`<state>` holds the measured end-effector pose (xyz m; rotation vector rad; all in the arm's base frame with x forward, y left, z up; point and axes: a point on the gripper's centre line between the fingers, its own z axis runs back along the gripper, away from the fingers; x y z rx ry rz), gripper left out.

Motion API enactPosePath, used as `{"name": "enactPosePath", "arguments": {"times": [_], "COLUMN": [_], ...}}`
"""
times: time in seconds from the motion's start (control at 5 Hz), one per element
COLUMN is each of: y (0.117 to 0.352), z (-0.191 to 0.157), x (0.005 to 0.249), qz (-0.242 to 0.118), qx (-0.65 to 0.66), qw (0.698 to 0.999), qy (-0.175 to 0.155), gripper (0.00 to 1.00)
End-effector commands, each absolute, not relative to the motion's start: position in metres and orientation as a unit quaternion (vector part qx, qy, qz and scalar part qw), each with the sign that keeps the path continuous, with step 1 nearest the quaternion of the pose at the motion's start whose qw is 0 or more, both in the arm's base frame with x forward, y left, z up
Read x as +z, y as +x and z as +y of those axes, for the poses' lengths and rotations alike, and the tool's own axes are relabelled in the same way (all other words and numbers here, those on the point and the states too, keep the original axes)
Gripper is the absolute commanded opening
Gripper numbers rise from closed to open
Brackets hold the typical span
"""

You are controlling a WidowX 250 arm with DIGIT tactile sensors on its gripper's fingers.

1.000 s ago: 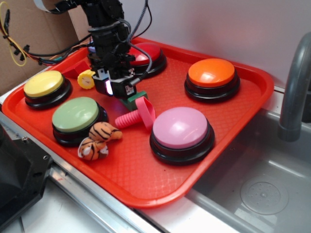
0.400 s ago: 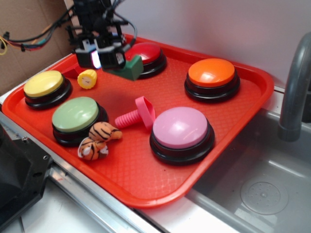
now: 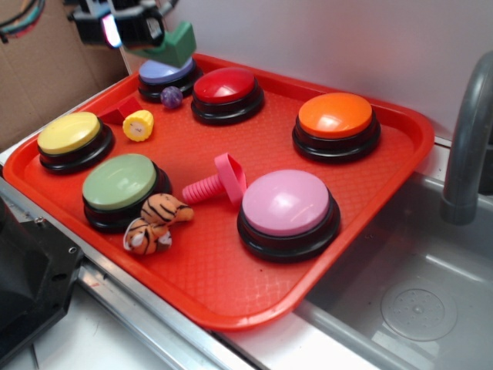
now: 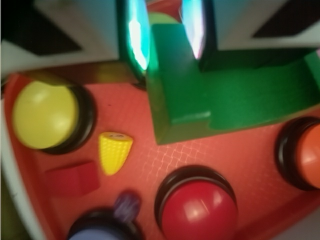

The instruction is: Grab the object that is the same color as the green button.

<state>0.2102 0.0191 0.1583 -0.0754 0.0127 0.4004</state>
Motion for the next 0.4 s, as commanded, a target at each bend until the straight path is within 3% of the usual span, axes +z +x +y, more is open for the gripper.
{"name": "enactPosePath", "arguments": {"times": [0.0,0.2], "y": [0.1933,0.1911], "z": [0.0098,0.0156], "x": [0.202,0.1972], "qz": [-0.083,-0.072], "qx": [0.204,0.24], "qw": [0.975,0.968], "qy": [-0.017,-0.017], "gripper": [0.0,0.0]}}
